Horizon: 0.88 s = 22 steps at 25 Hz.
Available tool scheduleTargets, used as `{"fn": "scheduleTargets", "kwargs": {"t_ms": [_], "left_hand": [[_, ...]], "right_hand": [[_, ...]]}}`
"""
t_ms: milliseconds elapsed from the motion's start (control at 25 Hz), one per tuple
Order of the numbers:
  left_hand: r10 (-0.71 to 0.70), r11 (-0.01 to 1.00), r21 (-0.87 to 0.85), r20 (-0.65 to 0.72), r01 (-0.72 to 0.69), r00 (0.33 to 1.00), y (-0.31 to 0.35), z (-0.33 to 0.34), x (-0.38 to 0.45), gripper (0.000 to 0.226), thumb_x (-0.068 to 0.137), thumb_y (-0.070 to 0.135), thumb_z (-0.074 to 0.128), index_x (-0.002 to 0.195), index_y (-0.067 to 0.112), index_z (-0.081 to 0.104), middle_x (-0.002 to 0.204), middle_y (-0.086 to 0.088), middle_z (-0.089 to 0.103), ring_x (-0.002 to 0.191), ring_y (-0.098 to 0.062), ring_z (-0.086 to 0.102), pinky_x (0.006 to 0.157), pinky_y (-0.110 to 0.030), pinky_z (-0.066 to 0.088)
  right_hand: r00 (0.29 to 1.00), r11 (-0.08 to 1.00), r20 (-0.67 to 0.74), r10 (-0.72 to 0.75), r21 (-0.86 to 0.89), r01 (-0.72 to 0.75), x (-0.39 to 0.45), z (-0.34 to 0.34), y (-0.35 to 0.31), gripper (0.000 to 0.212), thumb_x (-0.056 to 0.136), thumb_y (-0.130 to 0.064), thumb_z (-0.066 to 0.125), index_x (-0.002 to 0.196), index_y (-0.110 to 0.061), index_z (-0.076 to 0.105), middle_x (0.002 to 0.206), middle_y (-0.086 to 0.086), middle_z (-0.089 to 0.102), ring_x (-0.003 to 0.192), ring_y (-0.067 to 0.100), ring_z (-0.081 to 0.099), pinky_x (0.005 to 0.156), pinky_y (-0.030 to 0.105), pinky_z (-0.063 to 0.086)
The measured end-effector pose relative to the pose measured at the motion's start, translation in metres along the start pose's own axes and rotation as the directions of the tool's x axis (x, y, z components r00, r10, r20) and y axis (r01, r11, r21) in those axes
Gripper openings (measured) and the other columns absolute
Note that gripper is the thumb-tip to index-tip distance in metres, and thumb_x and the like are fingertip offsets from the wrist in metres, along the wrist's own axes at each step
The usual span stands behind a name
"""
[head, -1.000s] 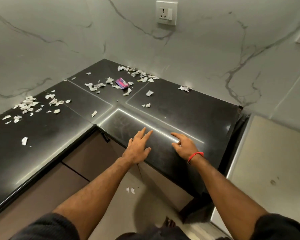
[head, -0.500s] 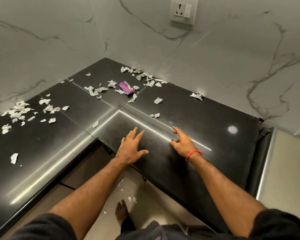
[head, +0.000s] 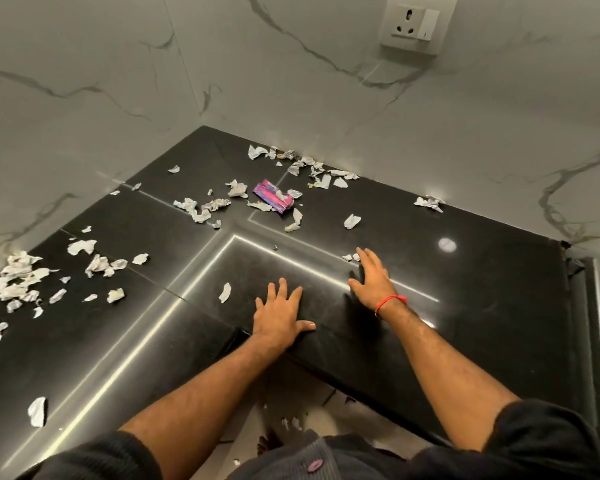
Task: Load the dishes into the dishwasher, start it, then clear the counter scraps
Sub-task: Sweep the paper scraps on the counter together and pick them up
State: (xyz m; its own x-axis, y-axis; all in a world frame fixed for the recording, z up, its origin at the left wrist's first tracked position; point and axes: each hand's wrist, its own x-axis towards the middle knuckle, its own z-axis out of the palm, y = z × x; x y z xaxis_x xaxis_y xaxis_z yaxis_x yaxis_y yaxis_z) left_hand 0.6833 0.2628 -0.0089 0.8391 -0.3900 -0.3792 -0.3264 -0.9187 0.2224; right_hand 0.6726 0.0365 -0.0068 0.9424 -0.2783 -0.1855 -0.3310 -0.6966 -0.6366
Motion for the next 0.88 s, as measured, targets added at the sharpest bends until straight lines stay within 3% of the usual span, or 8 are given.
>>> {"fn": "scheduleTargets", "kwargs": {"t_ms": [160, 240, 360, 440, 520, 640, 760, 880], "left_hand": [[0.093, 0.995, 0.031, 0.062, -0.095, 0.994, -0.016, -0.01, 0.002, 0.094, 0.089, 0.061, 0.065, 0.161, 0.033, 0.013, 0.17, -0.006, -0.003, 0.156, -0.032, 0.001, 0.119, -0.059, 0.024], [0.139, 0.986, -0.104, 0.059, -0.133, 0.988, -0.03, -0.013, -0.001, 0.088, 0.091, 0.053, 0.067, 0.161, 0.033, 0.018, 0.171, -0.001, -0.003, 0.157, -0.025, -0.001, 0.122, -0.057, 0.024], [0.099, 0.96, -0.239, -0.187, -0.143, 0.977, -0.061, -0.004, -0.018, 0.075, 0.098, 0.047, 0.058, 0.161, 0.024, 0.022, 0.17, -0.005, -0.003, 0.157, -0.024, -0.007, 0.126, -0.051, 0.017], [-0.022, 0.994, -0.113, -0.264, -0.008, 0.964, -0.084, 0.008, -0.034, 0.079, 0.1, 0.056, 0.044, 0.162, 0.018, 0.013, 0.17, -0.012, -0.008, 0.156, -0.029, -0.012, 0.127, -0.048, 0.005], [-0.116, 0.993, -0.047, -0.221, 0.108, 0.968, -0.103, 0.017, -0.048, 0.089, 0.096, 0.069, 0.023, 0.162, 0.013, 0.0, 0.169, -0.012, -0.012, 0.155, -0.029, -0.015, 0.125, -0.048, -0.001], [-0.148, 0.989, 0.002, -0.155, 0.15, 0.977, -0.125, 0.021, -0.047, 0.098, 0.088, 0.079, -0.005, 0.161, 0.013, -0.01, 0.169, -0.005, -0.016, 0.155, -0.024, -0.017, 0.125, -0.053, -0.006], [-0.197, 0.975, 0.07, -0.174, 0.212, 0.965, -0.127, 0.021, -0.035, 0.097, 0.089, 0.079, -0.004, 0.161, 0.014, -0.006, 0.169, -0.003, -0.017, 0.153, -0.031, -0.022, 0.123, -0.061, -0.008], [-0.287, 0.957, -0.011, -0.206, 0.291, 0.936, -0.109, 0.007, -0.019, 0.093, 0.094, 0.077, 0.006, 0.159, 0.013, -0.01, 0.166, -0.005, -0.028, 0.15, -0.035, -0.03, 0.119, -0.059, -0.016]], "right_hand": [[0.999, 0.975, 0.023, 0.024, -0.223, -0.018, 0.015, 0.013, -0.013, 0.076, 0.096, -0.027, 0.055, 0.158, -0.021, 0.012, 0.166, 0.001, -0.004, 0.152, 0.03, 0.002, 0.121, 0.048, 0.017], [0.994, 0.944, 0.078, 0.076, -0.325, -0.047, 0.017, 0.023, -0.018, 0.073, 0.099, -0.038, 0.048, 0.158, -0.019, 0.009, 0.166, 0.001, -0.006, 0.152, 0.03, -0.005, 0.121, 0.053, 0.009], [0.988, 0.917, 0.142, 0.061, -0.398, 0.001, 0.012, 0.052, -0.03, 0.071, 0.101, -0.049, 0.035, 0.158, -0.018, 0.005, 0.166, 0.001, -0.007, 0.151, 0.03, -0.012, 0.118, 0.058, -0.005], [0.971, 0.914, 0.229, -0.061, -0.377, 0.147, 0.007, 0.071, -0.045, 0.066, 0.103, -0.049, 0.03, 0.158, -0.023, 0.003, 0.166, -0.002, -0.007, 0.151, 0.027, -0.016, 0.118, 0.058, -0.009], [0.928, 0.92, 0.315, -0.2, -0.266, 0.289, 0.005, 0.078, -0.057, 0.06, 0.105, -0.043, 0.03, 0.158, -0.03, 0.004, 0.165, -0.007, -0.006, 0.15, 0.024, -0.018, 0.119, 0.057, -0.011], [0.935, 0.95, 0.214, -0.283, -0.076, 0.304, 0.023, 0.069, -0.06, 0.056, 0.105, -0.028, 0.039, 0.157, -0.028, 0.016, 0.166, -0.004, 0.003, 0.152, 0.023, -0.009, 0.121, 0.053, -0.004], [0.977, 0.98, 0.09, -0.194, -0.033, 0.197, 0.041, 0.05, -0.037, 0.055, 0.102, -0.018, 0.043, 0.155, -0.021, 0.026, 0.164, 0.003, 0.015, 0.153, 0.025, 0.005, 0.123, 0.049, 0.007], [0.962, 0.954, 0.171, -0.214, -0.173, 0.244, 0.038, 0.05, -0.023, 0.058, 0.101, -0.026, 0.047, 0.155, -0.022, 0.027, 0.165, 0.002, 0.014, 0.152, 0.031, 0.004, 0.123, 0.048, 0.004]]}}
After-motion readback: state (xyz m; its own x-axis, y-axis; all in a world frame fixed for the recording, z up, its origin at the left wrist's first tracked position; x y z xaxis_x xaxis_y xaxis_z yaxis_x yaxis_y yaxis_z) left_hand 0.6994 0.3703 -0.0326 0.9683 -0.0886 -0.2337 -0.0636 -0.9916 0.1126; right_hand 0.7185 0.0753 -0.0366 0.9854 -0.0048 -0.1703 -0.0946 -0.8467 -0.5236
